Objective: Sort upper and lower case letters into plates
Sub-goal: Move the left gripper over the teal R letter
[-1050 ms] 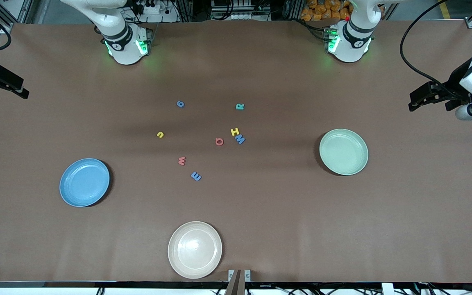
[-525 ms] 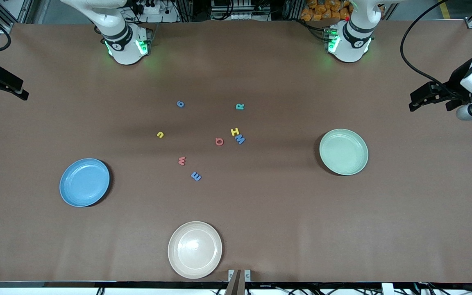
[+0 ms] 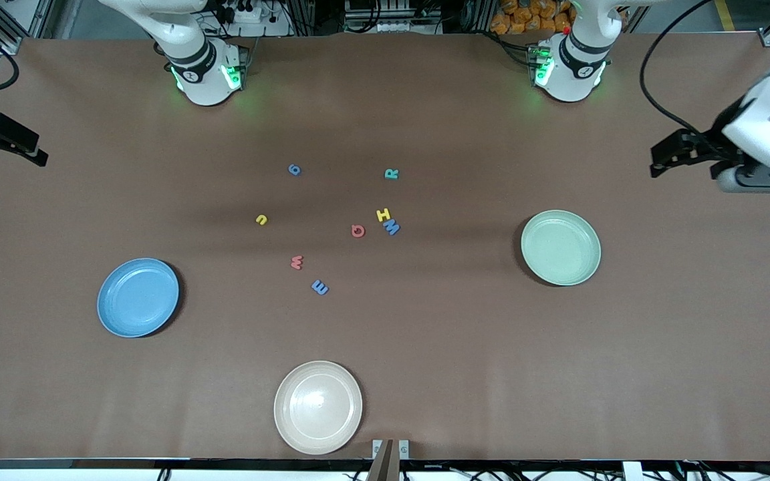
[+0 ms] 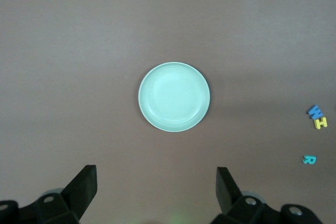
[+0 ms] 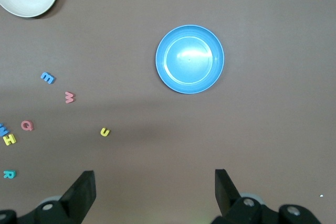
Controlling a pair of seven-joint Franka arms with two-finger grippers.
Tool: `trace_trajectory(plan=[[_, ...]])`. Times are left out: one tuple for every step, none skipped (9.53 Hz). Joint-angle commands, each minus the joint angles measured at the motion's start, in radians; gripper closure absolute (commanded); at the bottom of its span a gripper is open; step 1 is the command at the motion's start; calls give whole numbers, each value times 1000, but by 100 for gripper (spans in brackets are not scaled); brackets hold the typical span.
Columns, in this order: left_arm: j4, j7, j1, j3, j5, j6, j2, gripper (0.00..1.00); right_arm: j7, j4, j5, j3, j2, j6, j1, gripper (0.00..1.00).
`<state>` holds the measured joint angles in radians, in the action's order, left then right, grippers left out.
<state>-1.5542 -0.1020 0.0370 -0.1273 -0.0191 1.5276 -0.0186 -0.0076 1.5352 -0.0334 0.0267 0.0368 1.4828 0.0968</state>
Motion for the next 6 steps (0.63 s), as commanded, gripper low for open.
trace_trajectory(plan=[[3,-71,35,-75,-28,-14,-30,0,-2,-1,-8,2,0,19,27,0],[5,-159,72,-136,-39,-12,-76,0,-5,-3,-10,2,-8,25,37,0],[5,-298,124,-182,-44,8,-111,0,-5,-3,-11,2,-18,55,47,0],[5,-500,189,-198,-44,52,-160,0,-5,-4,-14,2,-35,72,58,0],[5,-638,270,-198,-45,109,-211,0,-5,-3,-16,2,-46,82,66,0],[-1,-747,335,-198,-44,168,-251,0,-5,-3,-13,2,-52,83,67,0]])
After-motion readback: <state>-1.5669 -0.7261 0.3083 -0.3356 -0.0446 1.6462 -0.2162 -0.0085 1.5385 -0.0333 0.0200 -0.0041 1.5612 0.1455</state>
